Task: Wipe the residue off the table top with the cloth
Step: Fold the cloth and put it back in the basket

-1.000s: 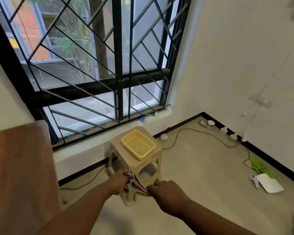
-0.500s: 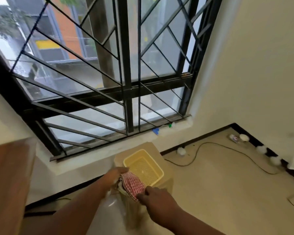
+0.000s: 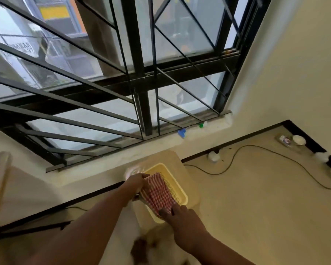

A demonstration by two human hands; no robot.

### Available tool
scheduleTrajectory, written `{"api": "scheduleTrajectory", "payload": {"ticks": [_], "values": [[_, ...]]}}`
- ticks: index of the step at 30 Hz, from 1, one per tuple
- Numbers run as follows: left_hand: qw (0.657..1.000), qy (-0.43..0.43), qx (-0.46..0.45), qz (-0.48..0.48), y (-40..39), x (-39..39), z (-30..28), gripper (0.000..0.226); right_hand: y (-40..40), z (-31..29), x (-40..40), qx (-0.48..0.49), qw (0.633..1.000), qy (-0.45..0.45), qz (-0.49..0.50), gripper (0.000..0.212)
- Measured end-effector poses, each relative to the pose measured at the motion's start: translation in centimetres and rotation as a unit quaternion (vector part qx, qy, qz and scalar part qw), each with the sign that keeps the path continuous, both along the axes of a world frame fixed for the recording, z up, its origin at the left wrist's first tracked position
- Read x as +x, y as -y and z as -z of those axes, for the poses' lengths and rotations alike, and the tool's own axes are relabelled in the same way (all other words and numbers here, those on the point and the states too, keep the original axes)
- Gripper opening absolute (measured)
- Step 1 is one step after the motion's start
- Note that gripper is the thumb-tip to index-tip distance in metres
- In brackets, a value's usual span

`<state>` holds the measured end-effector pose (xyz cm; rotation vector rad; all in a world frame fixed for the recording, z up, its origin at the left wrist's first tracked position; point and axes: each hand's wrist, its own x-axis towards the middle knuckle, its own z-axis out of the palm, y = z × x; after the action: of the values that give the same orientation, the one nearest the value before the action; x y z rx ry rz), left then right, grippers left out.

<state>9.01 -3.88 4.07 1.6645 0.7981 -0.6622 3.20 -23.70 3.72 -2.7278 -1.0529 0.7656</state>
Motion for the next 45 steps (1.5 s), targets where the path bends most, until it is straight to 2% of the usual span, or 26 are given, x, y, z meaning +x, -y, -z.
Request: {"api": "scheduleTrajectory", "payload": {"ticks": [3, 5, 7, 9, 11, 12, 14, 18, 21, 27, 29, 31, 34, 41, 45], "values": [[0.999, 0.008, 0.023, 0.034, -0.4, 2.7, 2.3, 0.046, -0.5, 1.4, 1.8, -0.012, 0.999, 0.003, 0.031, 0.058], [0.997, 0.017, 0.057, 0.057, -0.7, 4.0, 4.2, 0.042, -1.0, 2.6, 2.8, -0.038, 0.999, 0.001, 0.034, 0.055], [0.983, 0.052, 0.114, 0.133, -0.9, 4.9, 5.8, 0.035, -1.7, 4.1, 3.6, -0.058, 0.998, 0.003, 0.031, 0.054], [0.94, 0.071, 0.187, 0.278, -1.2, 5.4, 7.6, 0.038, -2.8, 5.8, 4.0, -0.057, 0.998, 0.026, 0.032, 0.052], [0.87, 0.09, 0.258, 0.411, -1.3, 5.7, 9.1, 0.05, -3.8, 7.4, 4.4, -0.059, 0.996, 0.057, 0.028, 0.047], [0.843, 0.106, 0.278, 0.448, -1.3, 5.9, 9.8, 0.056, -4.4, 8.2, 4.6, -0.068, 0.995, 0.068, 0.037, 0.044], [0.809, 0.151, 0.302, 0.481, -1.3, 6.4, 10.9, 0.058, -5.4, 9.5, 5.1, -0.064, 0.993, 0.079, 0.063, 0.039], [0.74, 0.229, 0.33, 0.539, -1.9, 7.9, 13.2, 0.049, -6.2, 11.3, 6.1, -0.058, 0.99, 0.083, 0.103, 0.03], [0.699, 0.221, 0.332, 0.593, -2.1, 8.6, 14.2, 0.04, -6.6, 12.3, 6.5, -0.073, 0.991, 0.06, 0.094, 0.031], [0.681, 0.192, 0.362, 0.607, -2.2, 7.9, 15.3, 0.044, -7.4, 14.2, 6.2, -0.089, 0.989, -0.03, 0.113, 0.047], [0.656, 0.186, 0.387, 0.621, -2.1, 7.9, 15.9, 0.046, -7.4, 14.9, 6.1, -0.088, 0.987, -0.057, 0.121, 0.051], [0.657, 0.173, 0.385, 0.624, -1.9, 8.1, 16.2, 0.049, -7.3, 15.4, 6.0, -0.077, 0.986, -0.071, 0.127, 0.055], [0.664, 0.162, 0.396, 0.613, -1.8, 8.5, 16.4, 0.053, -6.6, 16.3, 6.2, -0.046, 0.99, -0.088, 0.102, 0.062], [0.623, 0.121, 0.472, 0.612, -1.5, 5.7, 15.9, 0.063, -5.7, 16.6, 7.3, -0.084, 0.979, -0.176, 0.056, 0.077], [0.655, 0.118, 0.461, 0.587, -2.2, 3.6, 14.4, 0.068, -6.2, 15.1, 7.1, -0.103, 0.975, -0.186, 0.068, 0.075]]}}
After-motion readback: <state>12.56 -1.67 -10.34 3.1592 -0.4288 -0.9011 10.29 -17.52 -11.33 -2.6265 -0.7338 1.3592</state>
